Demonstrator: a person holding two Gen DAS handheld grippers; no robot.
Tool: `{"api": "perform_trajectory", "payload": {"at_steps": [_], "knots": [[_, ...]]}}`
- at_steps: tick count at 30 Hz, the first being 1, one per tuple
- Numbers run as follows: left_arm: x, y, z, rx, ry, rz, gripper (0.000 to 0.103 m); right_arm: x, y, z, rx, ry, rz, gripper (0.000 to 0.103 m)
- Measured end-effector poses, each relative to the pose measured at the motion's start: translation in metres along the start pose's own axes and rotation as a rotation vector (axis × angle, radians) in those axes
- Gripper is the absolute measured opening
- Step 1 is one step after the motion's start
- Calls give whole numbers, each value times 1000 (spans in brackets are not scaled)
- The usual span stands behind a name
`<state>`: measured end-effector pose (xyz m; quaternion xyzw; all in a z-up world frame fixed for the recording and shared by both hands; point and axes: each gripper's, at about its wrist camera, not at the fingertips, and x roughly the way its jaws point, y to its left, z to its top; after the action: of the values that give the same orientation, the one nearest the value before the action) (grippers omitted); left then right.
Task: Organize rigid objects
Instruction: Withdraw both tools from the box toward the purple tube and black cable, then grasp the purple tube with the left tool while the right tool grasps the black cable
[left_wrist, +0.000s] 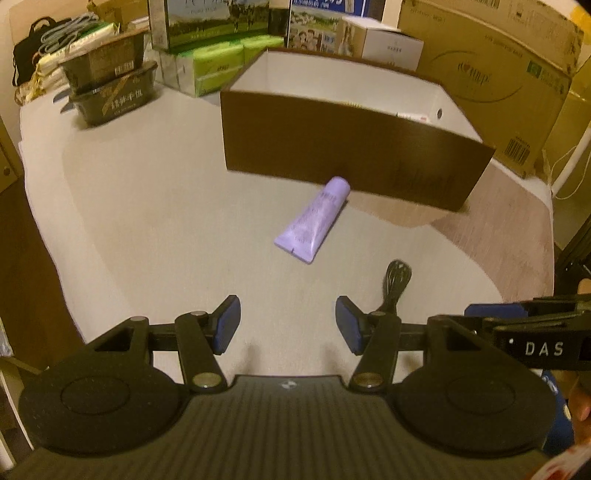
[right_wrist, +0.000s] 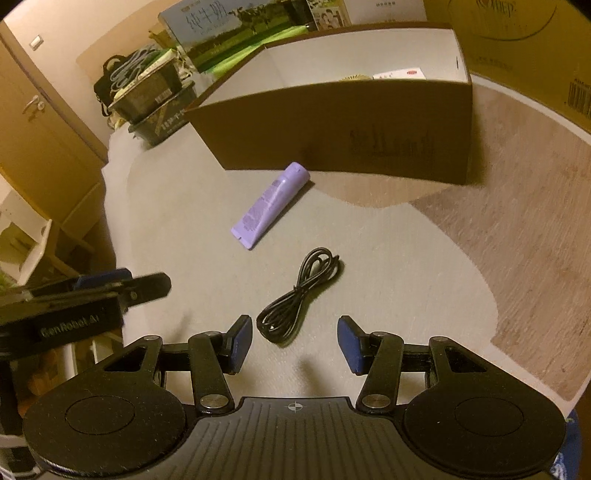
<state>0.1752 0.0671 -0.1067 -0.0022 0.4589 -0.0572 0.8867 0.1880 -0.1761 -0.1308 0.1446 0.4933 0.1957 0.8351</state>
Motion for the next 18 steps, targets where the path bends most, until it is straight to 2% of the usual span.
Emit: {"api": "perform_trajectory", "payload": {"at_steps": [7,18], "knots": [[18,0,-10,5,52,1,54,20,3,-1,1,25,-12,51],[35,7,-12,16,81,40,54,51,7,5,2,31,-49,51]]}}
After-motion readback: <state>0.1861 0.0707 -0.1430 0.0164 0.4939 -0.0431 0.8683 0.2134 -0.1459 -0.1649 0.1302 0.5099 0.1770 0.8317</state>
